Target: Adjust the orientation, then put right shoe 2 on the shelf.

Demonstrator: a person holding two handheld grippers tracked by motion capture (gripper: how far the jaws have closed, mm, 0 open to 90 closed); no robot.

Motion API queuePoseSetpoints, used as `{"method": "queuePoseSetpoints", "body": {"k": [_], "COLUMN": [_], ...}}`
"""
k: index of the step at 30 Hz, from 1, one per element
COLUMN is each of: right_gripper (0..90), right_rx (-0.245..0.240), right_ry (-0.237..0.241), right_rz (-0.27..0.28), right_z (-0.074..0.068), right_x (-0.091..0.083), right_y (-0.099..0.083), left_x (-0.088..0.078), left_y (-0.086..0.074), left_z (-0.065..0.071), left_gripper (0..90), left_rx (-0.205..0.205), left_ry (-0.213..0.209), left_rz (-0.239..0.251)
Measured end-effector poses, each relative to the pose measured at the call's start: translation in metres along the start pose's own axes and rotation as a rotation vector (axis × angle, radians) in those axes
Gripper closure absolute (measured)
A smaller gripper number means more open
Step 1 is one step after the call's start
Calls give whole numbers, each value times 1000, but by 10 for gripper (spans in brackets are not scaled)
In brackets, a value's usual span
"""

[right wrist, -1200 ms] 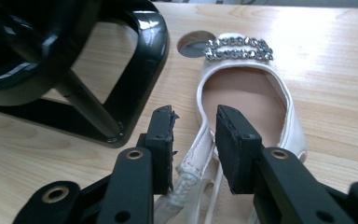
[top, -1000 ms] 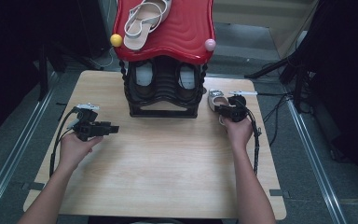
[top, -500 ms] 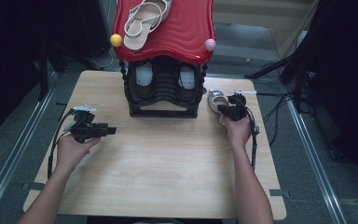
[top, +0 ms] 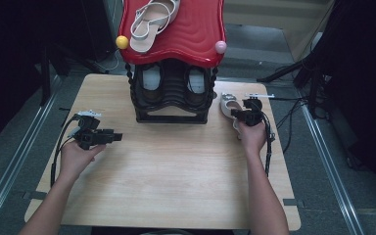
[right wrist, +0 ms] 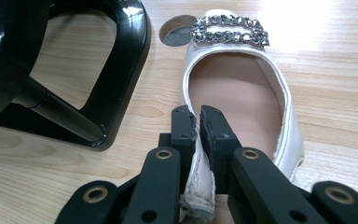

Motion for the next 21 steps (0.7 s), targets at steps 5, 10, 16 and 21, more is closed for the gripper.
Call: {"method": "queuePoseSetpoints", "body": {"k": [5,10,16,21], "right_gripper": [860,860,866,873], "right_rx": [-12,-33,13,14], "right_ry": [-3,-6,36,51], "right_rz": [18,27,26,24], "right_z": [-1,-3,-4,-4], "right_x": [-5,-9,-16,-19], "right_y": [3,7,9,13], "left_x": [0,0,0,1], "left_y": [0,0,0,0], "left_z": [0,-2,-1,-1], "left_gripper": [483,483,482,482], "left_rx": [3,-5,-6,-11], "left_ry": [0,3,-3,-14], "left_rz": [-2,2,4,1]}}
Point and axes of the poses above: each handheld gripper's, and its own axes: x roughly forward along the jaws, y roughly out of its top, z roughly to its right, the point moved 8 cm from there along x, roughly forward along the jaws, and after that the axes turned 6 degrees about y, right-handed, at the moved point
